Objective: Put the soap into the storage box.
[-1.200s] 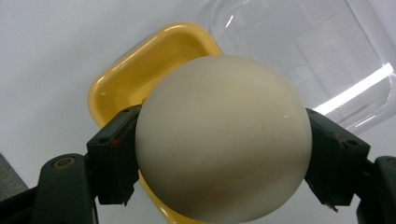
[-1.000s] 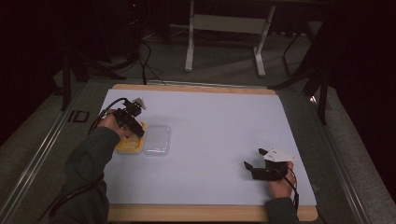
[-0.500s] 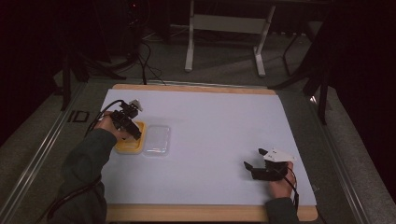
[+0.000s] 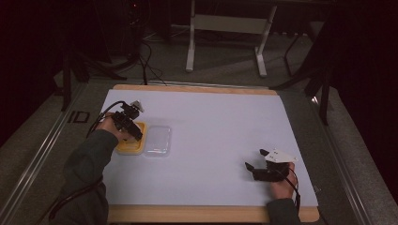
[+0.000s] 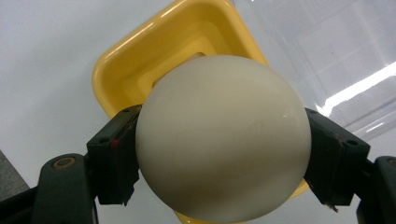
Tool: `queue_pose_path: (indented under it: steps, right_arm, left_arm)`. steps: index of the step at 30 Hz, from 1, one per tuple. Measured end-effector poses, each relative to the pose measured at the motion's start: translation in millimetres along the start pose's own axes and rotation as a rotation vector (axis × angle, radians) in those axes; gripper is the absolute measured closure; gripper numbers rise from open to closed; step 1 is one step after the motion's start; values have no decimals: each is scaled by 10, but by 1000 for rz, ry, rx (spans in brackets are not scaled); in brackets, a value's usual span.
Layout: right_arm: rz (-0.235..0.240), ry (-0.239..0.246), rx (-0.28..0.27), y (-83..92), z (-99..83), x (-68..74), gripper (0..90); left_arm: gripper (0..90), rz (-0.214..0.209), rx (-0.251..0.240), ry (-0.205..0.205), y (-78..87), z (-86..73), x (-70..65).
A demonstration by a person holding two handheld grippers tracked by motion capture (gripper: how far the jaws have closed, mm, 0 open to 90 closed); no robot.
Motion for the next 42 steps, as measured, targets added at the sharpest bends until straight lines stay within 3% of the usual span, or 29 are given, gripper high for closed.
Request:
queue_pose_path:
  steps: [19, 21, 23, 30, 38, 42]
  right_arm:
    - [0, 2, 2, -1, 0, 2, 170]
    - [0, 5, 3, -3, 0, 1, 170]
    - [-2, 6, 4, -3, -1, 1, 170]
    - [-3, 9, 7, -4, -2, 0, 170]
    - [-4, 6, 5, -4, -1, -1, 170]
    - [-9, -2, 13, -10, -4, -5, 170]
  left_arm:
    - [228, 0, 22, 9, -121, -23, 7]
    - [219, 26, -27, -3, -109, -15, 3]
    - [161, -20, -44, 22, -70, -8, 12]
    - [155, -21, -125, 54, 140, -9, 59]
    - [188, 5, -154, 37, 276, -17, 45]
    - [242, 20, -201, 18, 348, -27, -20]
Point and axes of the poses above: each handheld gripper's, and its own axes: y roughly backward along the jaws, z roughly out of its top, x roughly to its left, the point moved 6 cm from there along -y, roughly forward along the jaws, and after that the axes turned 7 degrees about z, right-handed, at the moved point
